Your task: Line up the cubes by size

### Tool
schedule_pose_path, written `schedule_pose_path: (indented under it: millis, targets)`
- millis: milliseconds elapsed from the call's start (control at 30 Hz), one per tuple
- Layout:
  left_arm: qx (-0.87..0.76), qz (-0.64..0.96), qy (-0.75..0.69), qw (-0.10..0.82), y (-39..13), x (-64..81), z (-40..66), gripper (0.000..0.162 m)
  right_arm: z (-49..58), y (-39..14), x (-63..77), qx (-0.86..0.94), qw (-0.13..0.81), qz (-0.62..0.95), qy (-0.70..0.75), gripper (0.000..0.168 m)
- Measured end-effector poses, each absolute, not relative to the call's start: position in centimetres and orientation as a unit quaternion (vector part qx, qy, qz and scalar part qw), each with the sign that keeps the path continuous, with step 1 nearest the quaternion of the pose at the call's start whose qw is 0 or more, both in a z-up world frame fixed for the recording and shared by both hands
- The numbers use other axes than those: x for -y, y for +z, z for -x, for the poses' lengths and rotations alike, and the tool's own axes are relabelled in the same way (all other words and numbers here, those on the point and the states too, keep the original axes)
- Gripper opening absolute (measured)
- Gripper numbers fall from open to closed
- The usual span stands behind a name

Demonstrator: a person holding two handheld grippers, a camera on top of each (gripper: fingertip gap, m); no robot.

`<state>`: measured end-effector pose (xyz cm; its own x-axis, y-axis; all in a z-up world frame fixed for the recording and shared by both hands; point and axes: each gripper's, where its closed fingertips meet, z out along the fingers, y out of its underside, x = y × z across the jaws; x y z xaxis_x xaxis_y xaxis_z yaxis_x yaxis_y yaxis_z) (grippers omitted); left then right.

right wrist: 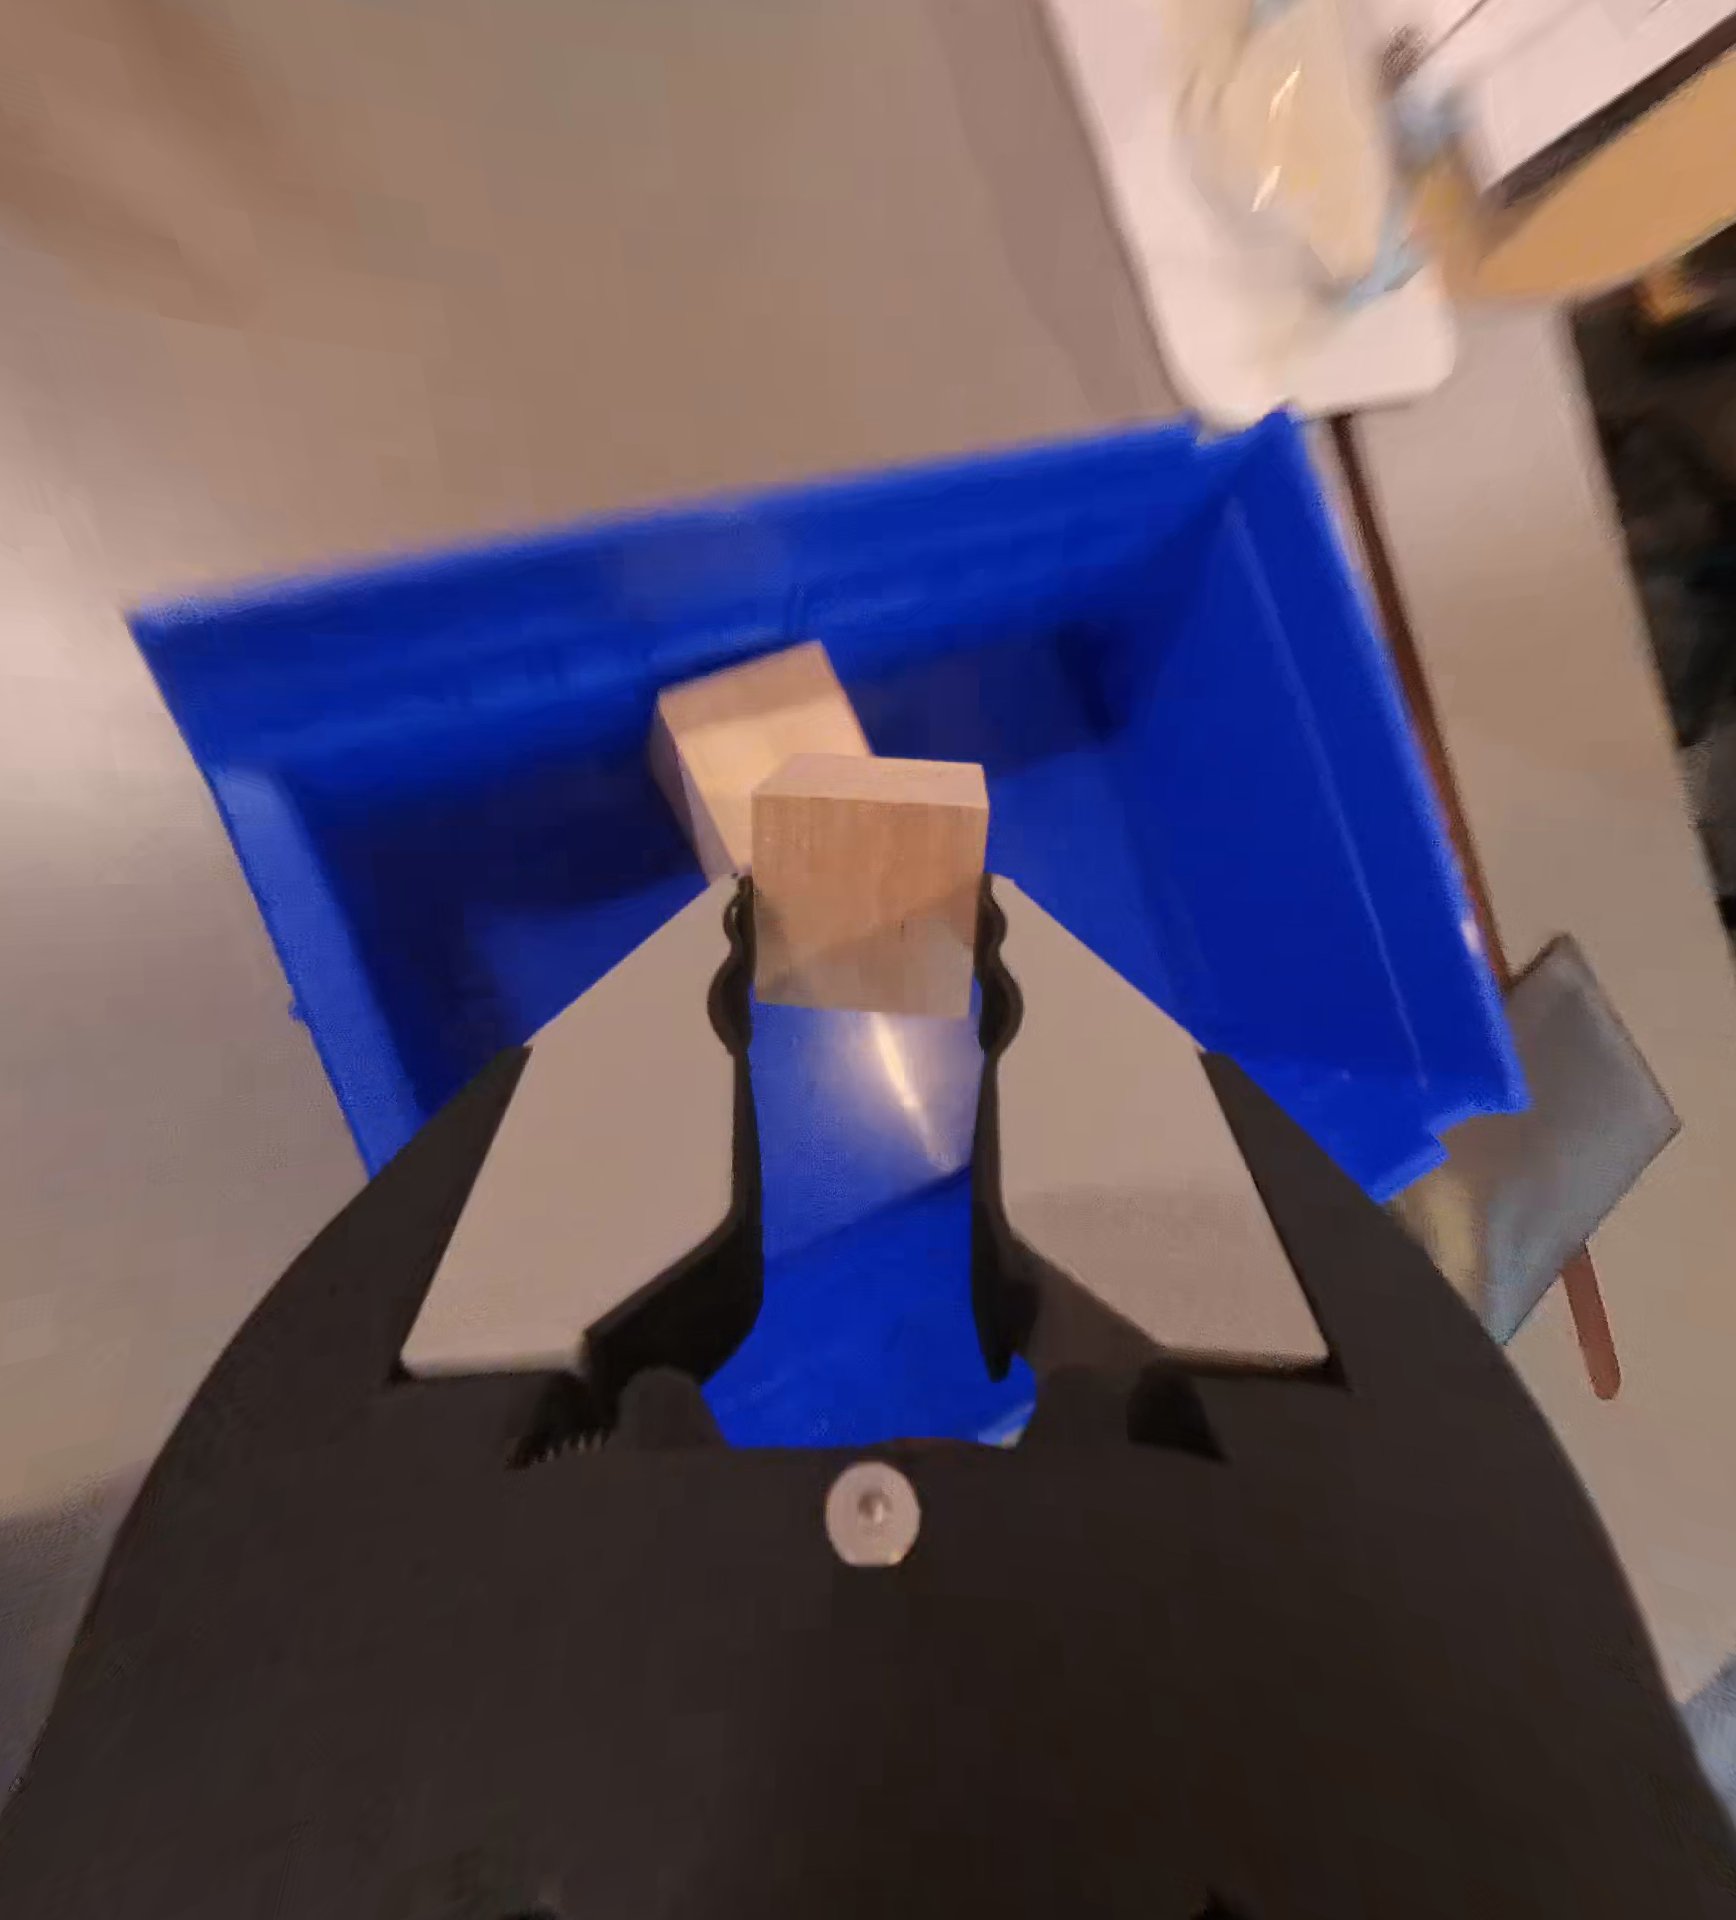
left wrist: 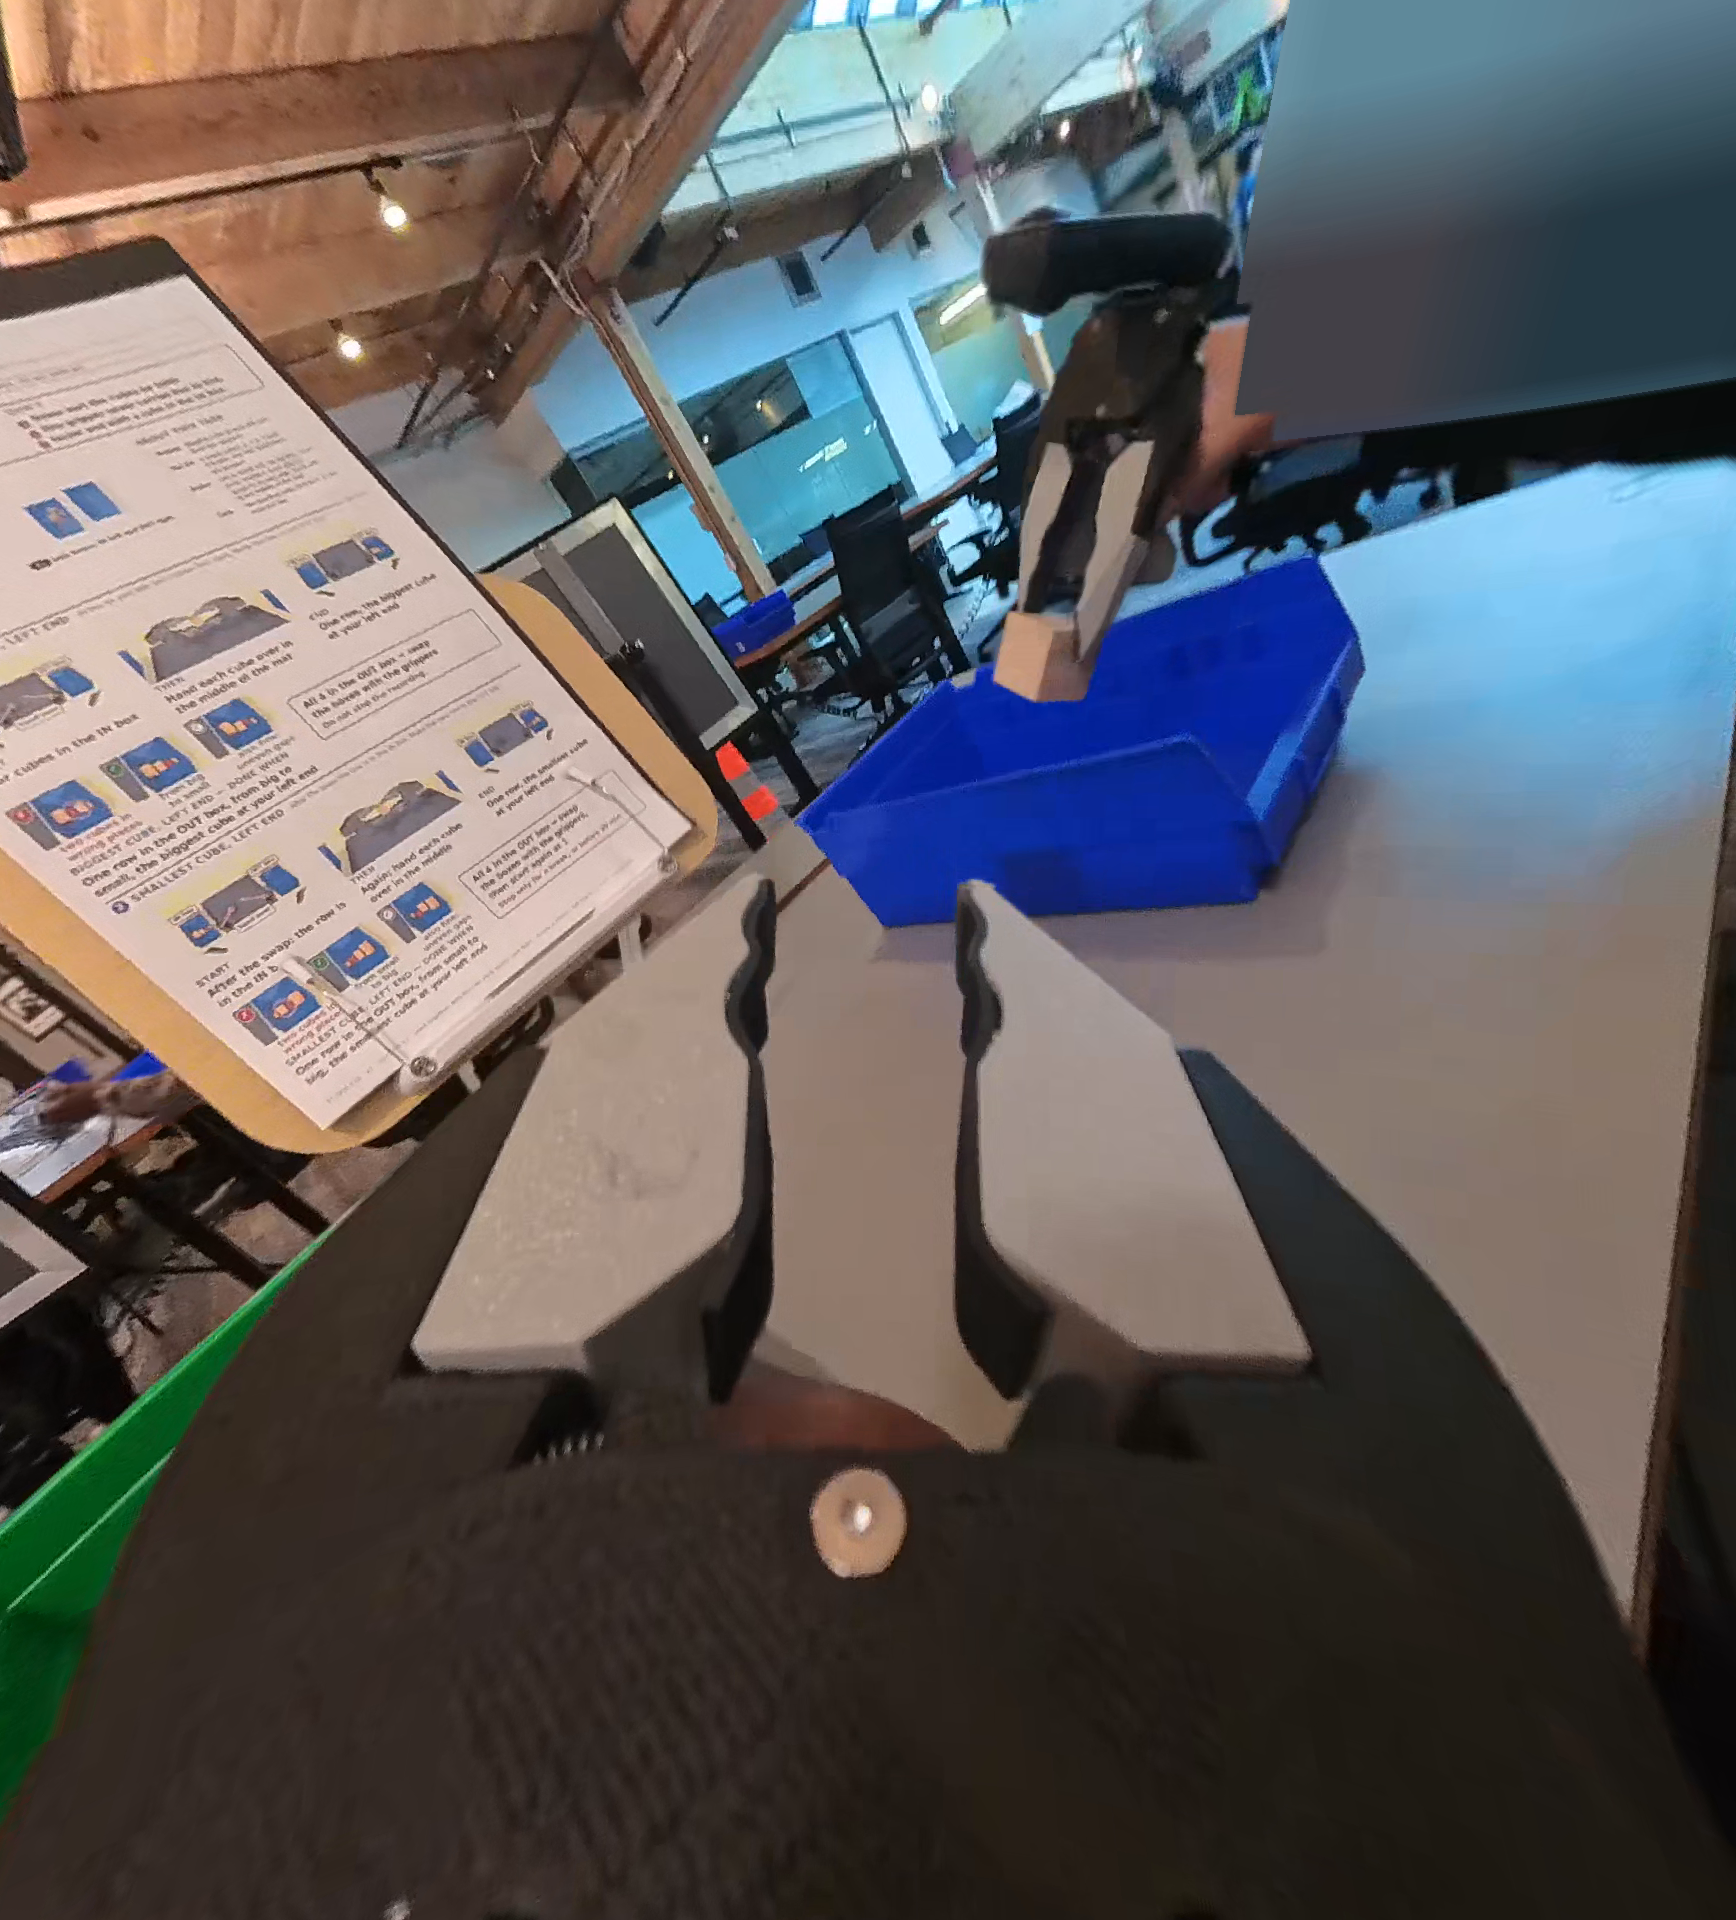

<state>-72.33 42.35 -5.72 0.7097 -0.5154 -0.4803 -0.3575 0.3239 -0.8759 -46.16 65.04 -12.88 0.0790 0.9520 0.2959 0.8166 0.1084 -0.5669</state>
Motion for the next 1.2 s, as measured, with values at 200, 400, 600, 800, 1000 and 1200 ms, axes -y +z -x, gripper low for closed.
schedule_pose_path:
  millis: [200, 400, 600, 800, 1000, 1200]
  targets:
    - [-0.38, 0.592, -0.021, 0.711, -6.6, -42.8, 73.2, 0.033, 44.6, -20.3, -66.0, 0.756, 0.147, 0.637, 0.0, 0.04]
    - [-0.367, 0.595, -0.027, 0.715, -6.6, -43.1, 74.1, 0.033, 46.4, -22.5, -65.6, 0.778, 0.125, 0.615, 0.003, 0.041]
    - [-0.375, 0.593, -0.02, 0.712, -7.2, -43.2, 74.5, 0.033, 46.5, -22.6, -65.9, 0.774, 0.116, 0.622, 0.017, 0.041]
    - [-0.384, 0.586, -0.028, 0.713, -6.8, -42.5, 74.3, 0.034, 46.2, -22.8, -65.2, 0.764, 0.073, 0.637, 0.071, 0.041]
    - [-0.399, 0.564, -0.056, 0.72, -6.3, -41.2, 73.4, 0.034, 46.5, -23.1, -65.4, 0.761, 0.017, 0.639, 0.114, 0.042]
    - [-0.412, 0.559, -0.058, 0.718, -6.5, -40.8, 73.0, 0.034, 46.5, -23.1, -65.5, 0.774, 0.003, 0.626, 0.094, 0.044]
